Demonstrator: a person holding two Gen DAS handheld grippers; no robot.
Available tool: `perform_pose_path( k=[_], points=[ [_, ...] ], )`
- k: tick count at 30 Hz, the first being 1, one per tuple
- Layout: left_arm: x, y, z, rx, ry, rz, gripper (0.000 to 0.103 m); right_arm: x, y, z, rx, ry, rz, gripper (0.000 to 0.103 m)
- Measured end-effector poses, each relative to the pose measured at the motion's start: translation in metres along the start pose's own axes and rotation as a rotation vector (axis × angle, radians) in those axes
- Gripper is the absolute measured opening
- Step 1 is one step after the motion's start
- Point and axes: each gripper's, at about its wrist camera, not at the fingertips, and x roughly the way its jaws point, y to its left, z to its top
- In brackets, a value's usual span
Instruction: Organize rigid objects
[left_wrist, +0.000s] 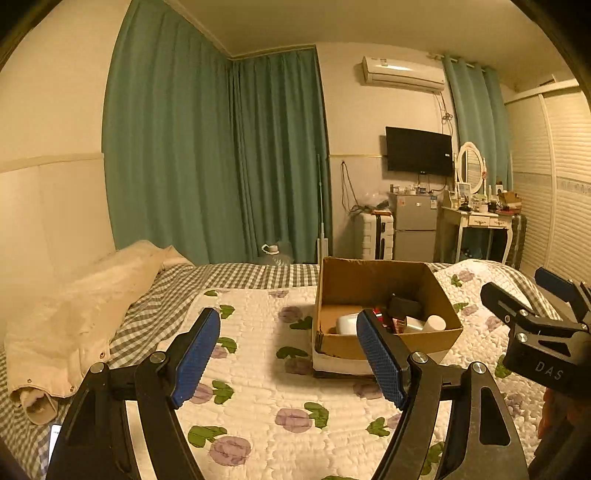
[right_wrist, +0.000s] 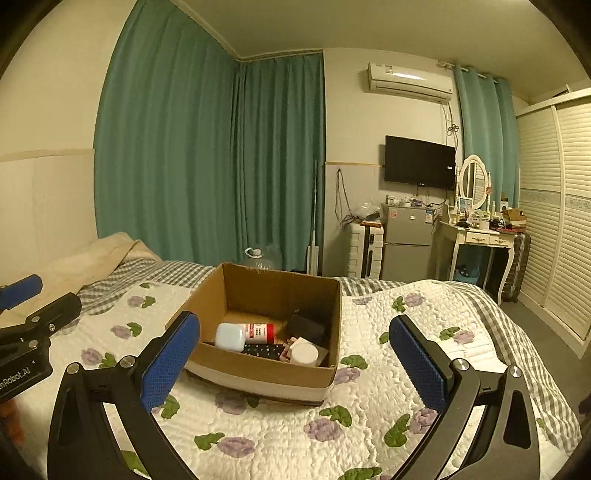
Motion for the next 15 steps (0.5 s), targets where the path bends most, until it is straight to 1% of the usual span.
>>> perform_pose_path(
  k=[15],
  points=[
    [-0.0010,-0.0030,-0.0044,-0.011,0.009,-0.013,0.079,-0.0007,-0.0024,0.0012,0.003,0.020,0.005,0.103]
  ],
)
